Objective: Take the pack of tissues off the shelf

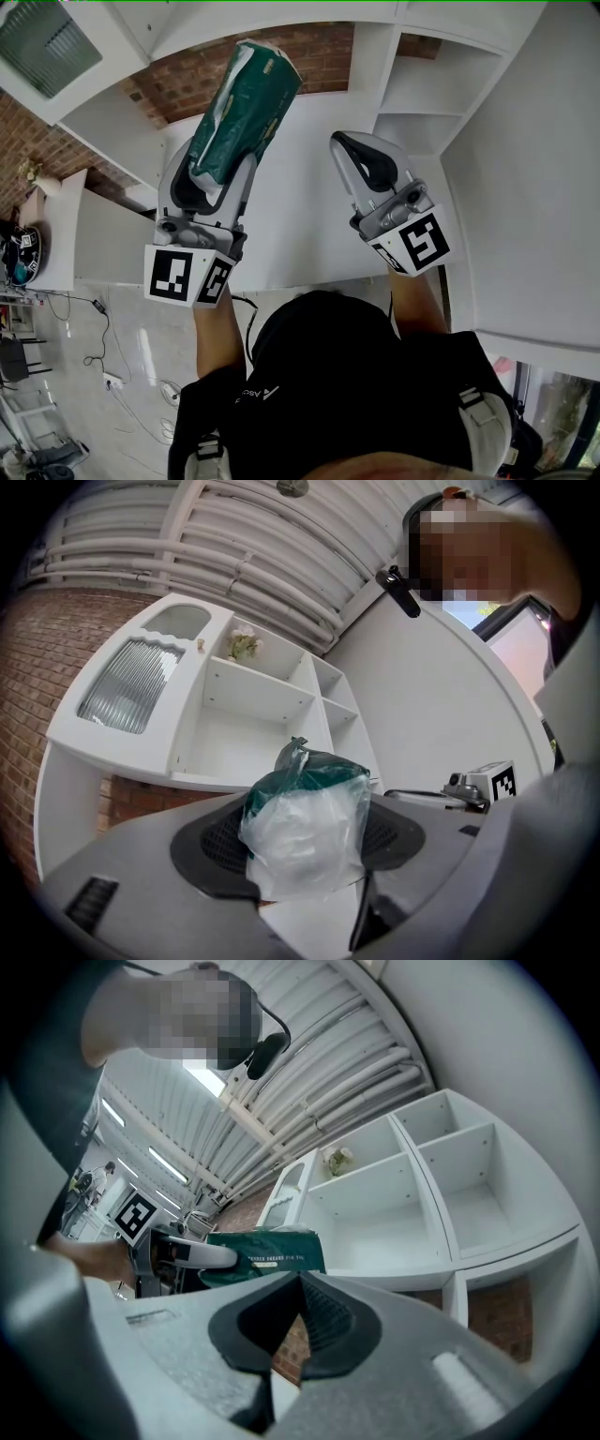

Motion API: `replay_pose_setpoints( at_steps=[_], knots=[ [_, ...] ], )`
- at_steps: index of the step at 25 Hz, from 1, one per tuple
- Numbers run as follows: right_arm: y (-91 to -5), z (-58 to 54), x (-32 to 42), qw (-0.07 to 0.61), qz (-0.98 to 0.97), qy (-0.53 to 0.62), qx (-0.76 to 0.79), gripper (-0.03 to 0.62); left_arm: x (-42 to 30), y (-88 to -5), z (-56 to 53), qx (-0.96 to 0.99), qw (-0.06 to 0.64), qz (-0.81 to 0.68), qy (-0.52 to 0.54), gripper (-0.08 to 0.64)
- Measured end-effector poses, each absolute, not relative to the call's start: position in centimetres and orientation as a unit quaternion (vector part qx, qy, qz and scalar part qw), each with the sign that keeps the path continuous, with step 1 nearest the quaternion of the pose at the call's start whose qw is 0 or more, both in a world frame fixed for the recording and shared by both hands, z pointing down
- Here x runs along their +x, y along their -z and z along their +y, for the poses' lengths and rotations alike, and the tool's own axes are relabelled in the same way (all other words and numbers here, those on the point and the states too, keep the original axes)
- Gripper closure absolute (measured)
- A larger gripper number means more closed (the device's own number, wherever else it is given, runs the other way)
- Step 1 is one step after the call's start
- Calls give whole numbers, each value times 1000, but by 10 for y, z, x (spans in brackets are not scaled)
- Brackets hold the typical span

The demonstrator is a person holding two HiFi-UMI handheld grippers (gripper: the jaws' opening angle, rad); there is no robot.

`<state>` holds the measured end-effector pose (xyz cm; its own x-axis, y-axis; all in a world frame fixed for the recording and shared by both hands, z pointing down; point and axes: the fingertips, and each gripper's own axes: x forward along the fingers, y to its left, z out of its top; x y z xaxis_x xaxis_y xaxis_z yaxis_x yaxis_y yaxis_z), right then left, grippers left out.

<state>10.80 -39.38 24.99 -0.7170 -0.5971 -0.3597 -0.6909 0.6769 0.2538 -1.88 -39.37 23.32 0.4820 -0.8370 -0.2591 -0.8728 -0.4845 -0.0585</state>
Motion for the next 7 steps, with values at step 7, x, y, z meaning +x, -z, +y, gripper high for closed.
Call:
replay_pose_setpoints(
  at_steps=[7],
  knots=[
    [-251, -392, 108, 126, 908, -187, -353, 592, -18, -232, -392, -856, 92, 498, -100, 275]
  ],
)
